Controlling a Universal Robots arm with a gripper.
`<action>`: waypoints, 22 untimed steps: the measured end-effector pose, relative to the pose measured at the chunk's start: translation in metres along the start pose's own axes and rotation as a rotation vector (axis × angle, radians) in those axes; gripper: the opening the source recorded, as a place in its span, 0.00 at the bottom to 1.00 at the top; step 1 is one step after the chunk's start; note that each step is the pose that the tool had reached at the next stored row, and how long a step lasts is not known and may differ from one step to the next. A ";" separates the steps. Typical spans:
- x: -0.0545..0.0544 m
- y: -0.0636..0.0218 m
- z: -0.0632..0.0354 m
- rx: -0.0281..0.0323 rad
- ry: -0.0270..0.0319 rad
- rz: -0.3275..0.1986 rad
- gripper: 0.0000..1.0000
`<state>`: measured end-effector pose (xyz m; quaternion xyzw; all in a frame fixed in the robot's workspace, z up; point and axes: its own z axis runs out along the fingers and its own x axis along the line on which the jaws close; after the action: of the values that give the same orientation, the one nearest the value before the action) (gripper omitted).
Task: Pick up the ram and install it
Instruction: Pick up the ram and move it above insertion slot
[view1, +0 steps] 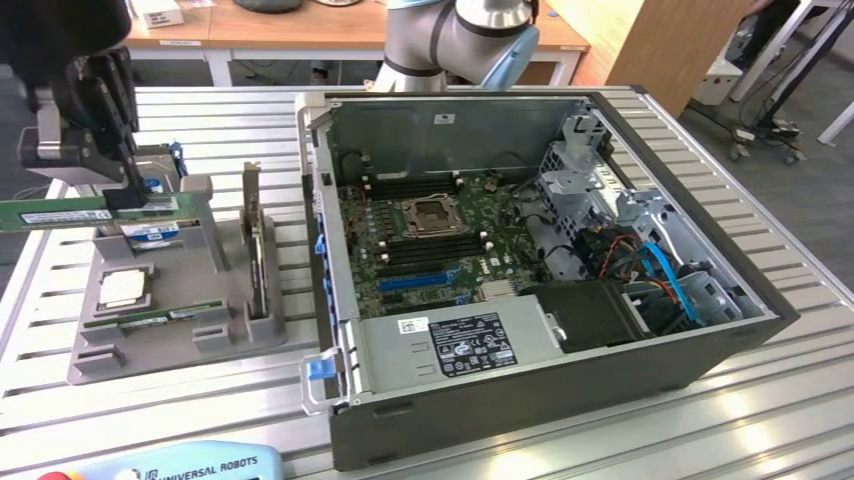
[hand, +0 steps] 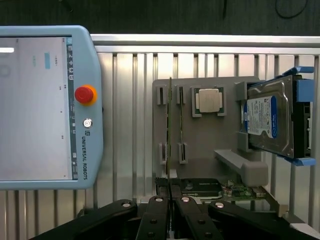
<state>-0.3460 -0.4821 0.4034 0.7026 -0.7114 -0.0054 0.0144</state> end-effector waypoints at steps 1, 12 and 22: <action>0.000 -0.0019 0.0000 0.0001 -0.0001 -0.002 0.12; -0.001 -0.0249 -0.0007 0.0003 0.0001 -0.023 0.12; -0.001 -0.0478 -0.0013 0.0004 0.0004 -0.031 0.12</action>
<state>-0.2982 -0.4812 0.4034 0.7136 -0.7003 -0.0053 0.0143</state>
